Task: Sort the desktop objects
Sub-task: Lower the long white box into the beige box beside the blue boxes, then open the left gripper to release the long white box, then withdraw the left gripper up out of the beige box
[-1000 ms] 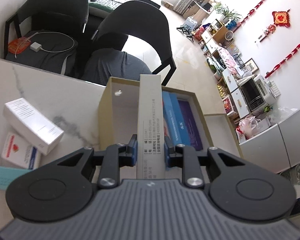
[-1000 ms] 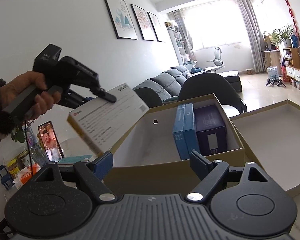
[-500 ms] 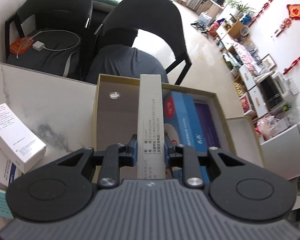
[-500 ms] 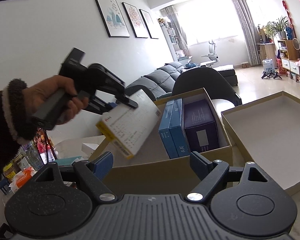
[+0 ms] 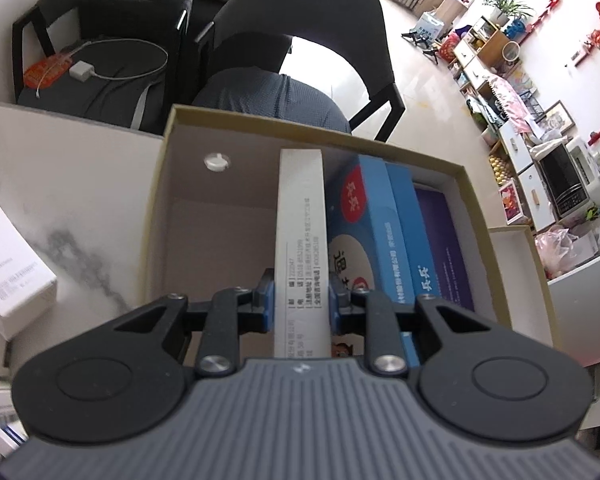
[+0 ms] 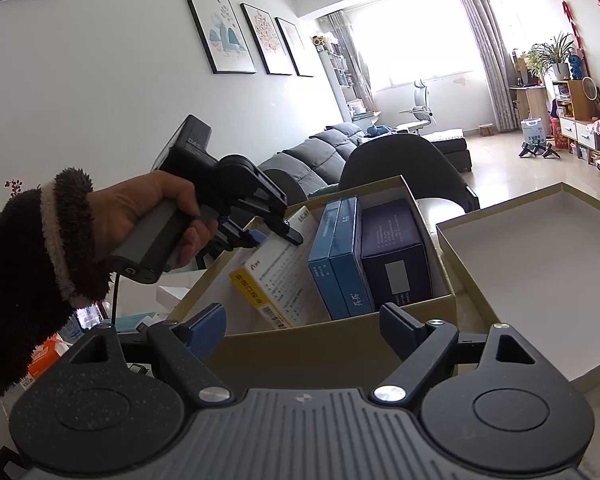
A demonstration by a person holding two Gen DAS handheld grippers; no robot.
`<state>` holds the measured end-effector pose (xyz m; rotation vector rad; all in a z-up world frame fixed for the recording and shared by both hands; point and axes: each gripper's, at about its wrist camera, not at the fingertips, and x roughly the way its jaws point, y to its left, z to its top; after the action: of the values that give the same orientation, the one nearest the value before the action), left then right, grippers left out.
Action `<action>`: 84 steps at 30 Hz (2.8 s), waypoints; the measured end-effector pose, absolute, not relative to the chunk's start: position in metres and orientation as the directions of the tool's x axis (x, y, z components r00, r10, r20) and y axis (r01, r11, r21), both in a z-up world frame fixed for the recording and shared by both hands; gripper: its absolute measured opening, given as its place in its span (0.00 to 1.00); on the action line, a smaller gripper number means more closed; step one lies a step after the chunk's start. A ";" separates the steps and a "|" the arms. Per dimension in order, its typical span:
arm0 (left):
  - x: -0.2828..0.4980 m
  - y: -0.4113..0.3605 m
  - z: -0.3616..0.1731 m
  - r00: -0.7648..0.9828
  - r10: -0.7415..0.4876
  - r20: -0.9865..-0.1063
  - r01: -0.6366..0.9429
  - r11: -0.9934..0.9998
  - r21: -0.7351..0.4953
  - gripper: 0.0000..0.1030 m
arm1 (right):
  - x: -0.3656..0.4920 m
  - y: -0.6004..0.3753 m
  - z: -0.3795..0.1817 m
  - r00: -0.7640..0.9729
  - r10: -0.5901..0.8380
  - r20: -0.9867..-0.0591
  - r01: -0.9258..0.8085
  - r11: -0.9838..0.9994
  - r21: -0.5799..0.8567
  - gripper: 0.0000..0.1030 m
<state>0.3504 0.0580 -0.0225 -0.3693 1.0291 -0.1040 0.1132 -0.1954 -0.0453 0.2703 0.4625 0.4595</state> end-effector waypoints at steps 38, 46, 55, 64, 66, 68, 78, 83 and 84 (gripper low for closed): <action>0.279 0.017 -0.021 0.307 -0.427 -0.851 0.672 0.730 -0.124 0.46 | 0.104 -0.186 -0.035 0.802 0.471 -0.367 -0.374 0.876 0.305 0.84; 0.281 0.005 -0.045 0.312 -0.337 -0.888 0.677 0.735 -0.041 0.25 | 0.109 -0.186 -0.039 0.798 0.472 -0.374 -0.371 0.875 0.312 0.84; 0.290 0.005 -0.043 0.320 -0.384 -0.866 0.655 0.750 -0.091 0.24 | 0.115 -0.184 -0.044 0.794 0.473 -0.382 -0.368 0.874 0.319 0.84; 0.293 0.014 -0.041 0.321 -0.398 -0.859 0.623 0.772 -0.126 0.27 | 0.111 -0.180 -0.042 0.790 0.474 -0.387 -0.371 0.874 0.314 0.84; 0.290 0.018 -0.037 0.319 -0.412 -0.854 0.621 0.771 -0.140 0.38 | 0.108 -0.179 -0.040 0.793 0.472 -0.386 -0.373 0.876 0.305 0.84; 0.286 0.021 -0.033 0.322 -0.415 -0.851 0.618 0.773 -0.143 0.38 | 0.104 -0.177 -0.037 0.795 0.469 -0.384 -0.376 0.879 0.294 0.84; 0.251 0.056 -0.005 0.402 -0.437 -0.805 0.579 0.802 -0.147 0.49 | 0.082 -0.162 -0.026 0.799 0.475 -0.368 -0.402 0.878 0.262 0.84; 0.231 0.079 0.008 0.453 -0.440 -0.775 0.547 0.824 -0.148 0.56 | 0.069 -0.153 -0.022 0.798 0.483 -0.360 -0.417 0.875 0.247 0.85; 0.228 0.084 0.009 0.465 -0.433 -0.772 0.537 0.832 -0.143 0.57 | 0.067 -0.151 -0.021 0.798 0.484 -0.359 -0.420 0.874 0.244 0.85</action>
<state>0.2276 0.0836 0.0094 0.1263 0.9094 -0.5971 0.0671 -0.1513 -0.0210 0.1552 0.4259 0.4874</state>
